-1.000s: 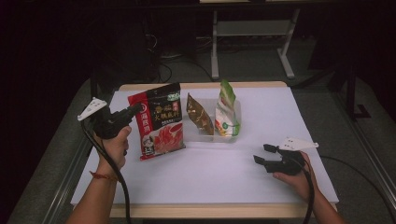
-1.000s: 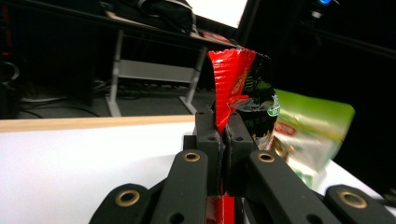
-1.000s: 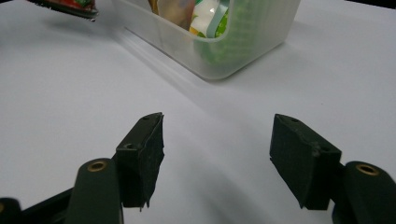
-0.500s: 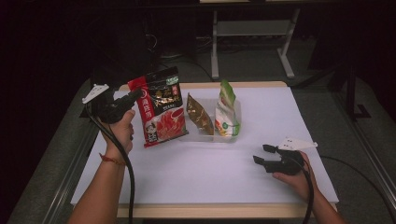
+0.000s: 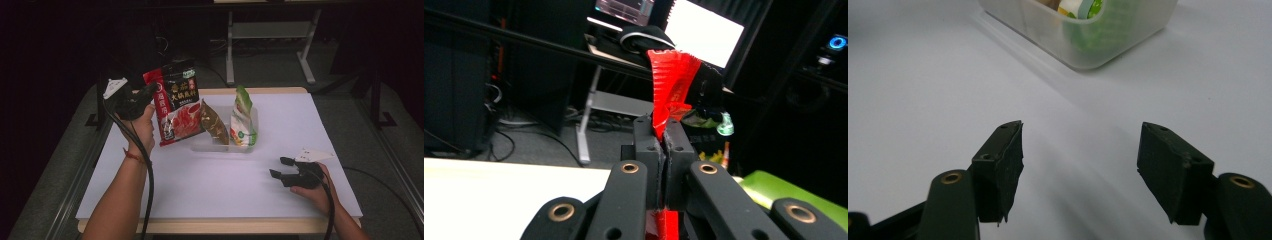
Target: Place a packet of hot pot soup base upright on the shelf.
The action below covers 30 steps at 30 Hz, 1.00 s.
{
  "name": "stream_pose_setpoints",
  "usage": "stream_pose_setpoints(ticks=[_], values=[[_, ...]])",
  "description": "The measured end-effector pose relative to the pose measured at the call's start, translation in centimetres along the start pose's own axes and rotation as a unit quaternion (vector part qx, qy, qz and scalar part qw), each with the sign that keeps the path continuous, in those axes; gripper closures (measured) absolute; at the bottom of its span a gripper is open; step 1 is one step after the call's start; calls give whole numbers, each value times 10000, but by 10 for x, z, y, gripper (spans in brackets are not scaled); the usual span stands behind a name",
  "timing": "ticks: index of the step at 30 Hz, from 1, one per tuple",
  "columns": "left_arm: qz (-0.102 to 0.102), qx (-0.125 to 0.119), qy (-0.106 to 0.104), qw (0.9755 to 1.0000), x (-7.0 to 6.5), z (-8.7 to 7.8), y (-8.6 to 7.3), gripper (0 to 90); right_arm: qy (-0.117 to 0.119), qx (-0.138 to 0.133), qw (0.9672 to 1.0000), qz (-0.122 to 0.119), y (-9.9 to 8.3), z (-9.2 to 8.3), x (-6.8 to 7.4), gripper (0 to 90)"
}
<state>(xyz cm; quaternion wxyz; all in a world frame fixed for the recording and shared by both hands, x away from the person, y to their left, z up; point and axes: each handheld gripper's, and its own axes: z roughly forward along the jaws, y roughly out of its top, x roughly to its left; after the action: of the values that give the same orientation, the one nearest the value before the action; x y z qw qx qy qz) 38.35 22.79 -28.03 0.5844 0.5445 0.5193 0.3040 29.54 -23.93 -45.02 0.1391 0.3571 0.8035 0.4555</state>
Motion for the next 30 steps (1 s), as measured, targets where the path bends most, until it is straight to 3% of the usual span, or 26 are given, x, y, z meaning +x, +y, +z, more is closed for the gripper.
stream_pose_setpoints(ticks=[3,5,11,15,19,21,24,27,29,30], values=[[-31,-46,69,10000,0,8,0,886,21,55,10000,-19,0,1,1,341],[-195,-111,30,9997,0,13,-2,885,21,75,10000,-56,0,2,2,340],[-94,-114,111,9998,-15,29,-8,886,36,87,9999,-44,0,2,2,336],[-176,-119,260,9994,-22,41,-11,885,41,104,9999,-47,-1,3,2,333],[-17,-192,337,9992,-34,49,-17,884,51,126,9999,-42,-1,3,2,327],[-81,-204,277,9994,-39,51,-22,884,56,114,9999,-47,-1,3,1,326],[21,-254,282,9993,-48,52,-30,882,50,103,9999,-16,-2,3,1,326],[302,-342,217,9987,-56,47,-35,880,71,115,9999,-39,-2,2,1,325],[323,-362,68,9988,-59,42,-36,876,64,118,9999,-37,-2,3,1,325],[446,-337,7,9984,-61,38,-36,874,68,116,9999,-33,-2,3,1,324]])
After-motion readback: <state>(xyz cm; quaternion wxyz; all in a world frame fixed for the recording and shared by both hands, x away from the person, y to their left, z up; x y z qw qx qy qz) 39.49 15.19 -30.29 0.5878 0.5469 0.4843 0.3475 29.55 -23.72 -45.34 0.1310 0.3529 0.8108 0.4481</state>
